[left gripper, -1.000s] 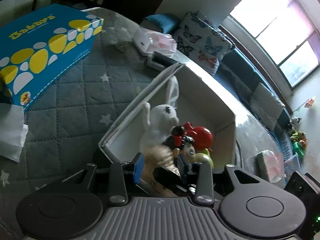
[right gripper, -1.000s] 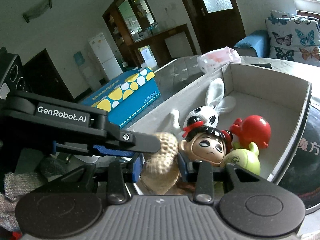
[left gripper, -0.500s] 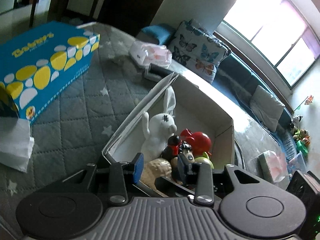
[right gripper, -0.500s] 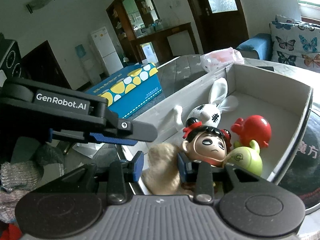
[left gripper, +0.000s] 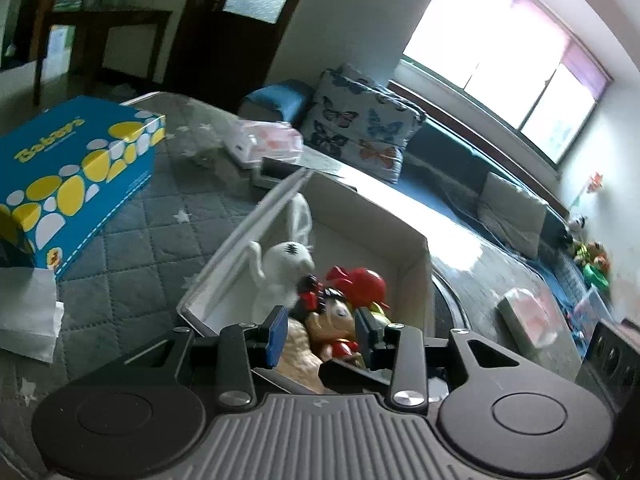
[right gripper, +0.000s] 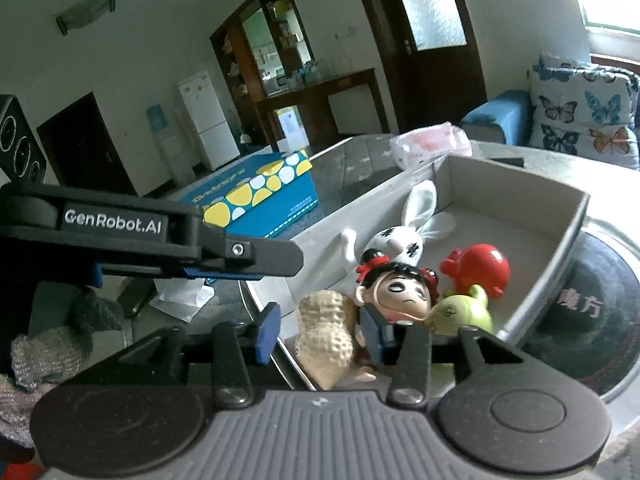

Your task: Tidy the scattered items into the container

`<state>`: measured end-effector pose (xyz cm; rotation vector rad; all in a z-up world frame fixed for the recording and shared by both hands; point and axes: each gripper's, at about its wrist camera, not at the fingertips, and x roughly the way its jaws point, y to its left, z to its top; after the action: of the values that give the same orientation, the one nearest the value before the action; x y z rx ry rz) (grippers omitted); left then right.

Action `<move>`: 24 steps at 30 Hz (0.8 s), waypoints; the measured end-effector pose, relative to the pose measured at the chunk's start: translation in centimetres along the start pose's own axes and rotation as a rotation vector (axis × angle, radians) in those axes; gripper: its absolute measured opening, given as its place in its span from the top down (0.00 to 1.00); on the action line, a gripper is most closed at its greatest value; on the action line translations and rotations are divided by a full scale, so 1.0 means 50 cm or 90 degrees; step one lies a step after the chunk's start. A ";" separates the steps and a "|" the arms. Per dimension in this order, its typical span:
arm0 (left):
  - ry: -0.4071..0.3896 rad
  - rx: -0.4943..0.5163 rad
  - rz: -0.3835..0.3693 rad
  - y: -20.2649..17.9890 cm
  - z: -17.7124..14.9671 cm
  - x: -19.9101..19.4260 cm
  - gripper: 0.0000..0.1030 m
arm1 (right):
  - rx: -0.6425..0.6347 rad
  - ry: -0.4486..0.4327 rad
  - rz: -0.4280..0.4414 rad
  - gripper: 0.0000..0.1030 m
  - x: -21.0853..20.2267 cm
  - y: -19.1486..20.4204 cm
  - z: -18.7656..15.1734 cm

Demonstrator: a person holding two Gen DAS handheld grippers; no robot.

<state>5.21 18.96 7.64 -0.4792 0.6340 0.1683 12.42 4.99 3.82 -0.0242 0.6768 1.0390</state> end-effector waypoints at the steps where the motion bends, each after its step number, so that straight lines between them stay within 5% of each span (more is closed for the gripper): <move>1: -0.001 0.007 -0.001 -0.006 -0.004 -0.001 0.62 | -0.002 -0.002 -0.005 0.51 -0.006 0.000 -0.001; 11: -0.011 0.084 0.058 -0.060 -0.049 -0.004 0.62 | -0.017 -0.020 -0.066 0.23 -0.072 -0.006 -0.036; 24: -0.009 0.149 0.080 -0.103 -0.103 -0.001 0.61 | -0.032 -0.057 -0.127 0.02 -0.160 -0.008 -0.092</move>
<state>3.96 11.95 5.99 -0.2131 0.6610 0.2132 7.85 -2.99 4.24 -0.0872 0.5553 0.8607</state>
